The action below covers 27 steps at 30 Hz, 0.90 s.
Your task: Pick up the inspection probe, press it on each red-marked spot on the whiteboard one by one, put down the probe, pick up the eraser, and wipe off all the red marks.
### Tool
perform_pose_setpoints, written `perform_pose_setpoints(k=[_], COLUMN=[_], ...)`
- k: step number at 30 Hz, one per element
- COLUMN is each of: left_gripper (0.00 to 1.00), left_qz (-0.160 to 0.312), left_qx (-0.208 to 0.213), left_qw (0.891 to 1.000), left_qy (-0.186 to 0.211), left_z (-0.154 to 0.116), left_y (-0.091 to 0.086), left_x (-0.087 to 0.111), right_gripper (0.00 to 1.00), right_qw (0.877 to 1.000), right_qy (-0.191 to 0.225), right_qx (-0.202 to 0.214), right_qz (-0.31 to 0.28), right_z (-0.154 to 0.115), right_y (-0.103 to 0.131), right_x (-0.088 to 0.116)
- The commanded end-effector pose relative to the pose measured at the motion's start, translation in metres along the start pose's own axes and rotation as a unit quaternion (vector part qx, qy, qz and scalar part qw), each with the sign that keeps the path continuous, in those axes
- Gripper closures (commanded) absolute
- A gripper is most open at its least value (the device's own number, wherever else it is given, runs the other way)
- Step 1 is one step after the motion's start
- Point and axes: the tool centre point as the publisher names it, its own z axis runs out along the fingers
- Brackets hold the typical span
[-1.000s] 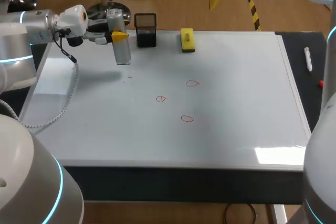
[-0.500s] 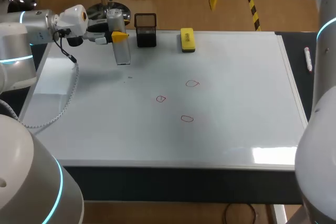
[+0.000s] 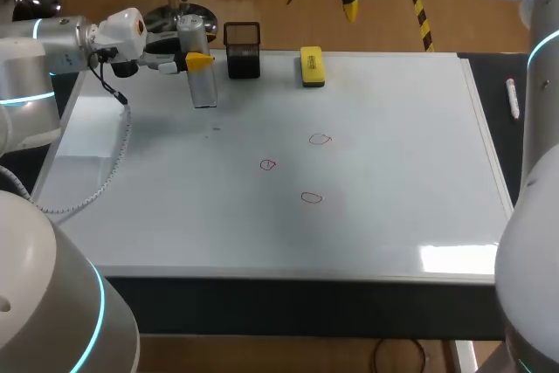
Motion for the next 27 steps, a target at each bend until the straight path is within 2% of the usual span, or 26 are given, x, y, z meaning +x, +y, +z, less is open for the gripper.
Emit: perform_pose_setpoints(k=[1, 7, 14, 21, 27], left_gripper=[1.0, 1.0, 1.0, 1.0, 1.0], left_qz=[0.0, 0.0, 0.0, 0.0, 0.0], left_qx=[0.0, 0.0, 0.0, 0.0, 0.0], left_qw=[1.0, 1.0, 1.0, 1.0, 1.0], left_qy=[0.0, 0.0, 0.0, 0.0, 0.0], left_z=[0.0, 0.0, 0.0, 0.0, 0.0], left_y=[-0.001, -0.001, -0.001, -0.001, -0.001], left_x=[0.0, 0.0, 0.0, 0.0, 0.0], right_gripper=[0.0, 0.0, 0.0, 0.0, 0.0], right_qw=[0.999, 0.997, 0.995, 0.99, 0.985], right_qy=[-0.022, -0.044, -0.05, -0.068, -0.06], right_qx=[0.046, 0.059, 0.066, 0.085, 0.082], right_qz=[-0.01, -0.021, -0.051, -0.095, -0.136], right_z=[0.01, 0.017, 0.027, 0.031, 0.041], right_y=[0.004, 0.006, 0.01, 0.015, 0.019], right_x=[0.006, 0.012, 0.018, 0.013, 0.008])
